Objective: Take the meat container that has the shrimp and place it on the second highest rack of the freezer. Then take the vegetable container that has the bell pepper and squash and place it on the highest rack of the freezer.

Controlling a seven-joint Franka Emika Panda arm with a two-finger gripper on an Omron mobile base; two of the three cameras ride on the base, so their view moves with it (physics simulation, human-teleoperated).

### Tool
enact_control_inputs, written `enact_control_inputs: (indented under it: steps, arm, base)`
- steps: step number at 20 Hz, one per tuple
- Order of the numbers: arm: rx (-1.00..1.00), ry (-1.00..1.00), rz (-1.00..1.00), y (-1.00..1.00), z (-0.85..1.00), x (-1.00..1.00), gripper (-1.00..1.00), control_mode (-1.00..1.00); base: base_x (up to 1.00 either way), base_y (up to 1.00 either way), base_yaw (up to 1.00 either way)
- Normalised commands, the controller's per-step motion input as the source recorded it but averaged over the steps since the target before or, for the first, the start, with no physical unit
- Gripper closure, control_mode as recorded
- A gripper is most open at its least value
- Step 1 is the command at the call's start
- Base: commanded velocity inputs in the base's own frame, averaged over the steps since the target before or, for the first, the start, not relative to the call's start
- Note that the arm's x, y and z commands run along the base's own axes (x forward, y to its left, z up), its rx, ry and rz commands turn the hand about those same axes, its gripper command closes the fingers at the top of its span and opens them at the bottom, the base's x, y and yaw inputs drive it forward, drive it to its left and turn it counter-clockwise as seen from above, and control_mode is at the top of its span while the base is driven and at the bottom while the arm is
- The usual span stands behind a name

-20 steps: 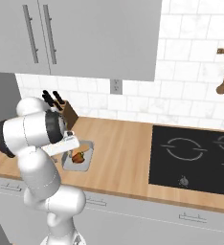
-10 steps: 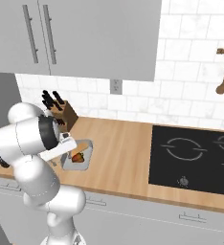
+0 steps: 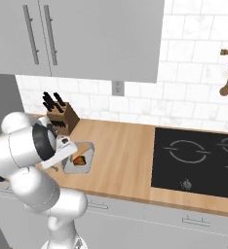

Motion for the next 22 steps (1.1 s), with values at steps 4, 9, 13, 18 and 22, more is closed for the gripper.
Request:
enact_control_inputs:
  steps: [4,9,13,18,22]
  arm:
    - [0.0,0.0,0.03,0.08,-0.7,-0.01,-1.0,-1.0]
    - [0.0,0.06,0.0,0.0,-0.95,0.01,-1.0,-1.0]
    - [0.0,0.15,0.0,0.06,-1.0,0.0,1.0,-1.0]
    - [0.0,0.08,0.0,0.09,-1.0,-0.24,1.0,-1.0]
    - [0.0,0.0,0.0,0.04,-0.96,-0.64,1.0,-1.0]
  base:
    - [0.0,0.0,0.0]
    - [0.0,0.0,0.0]
    - [0.0,0.0,0.0]
    - [0.0,0.0,0.0]
    - [0.0,0.0,0.0]
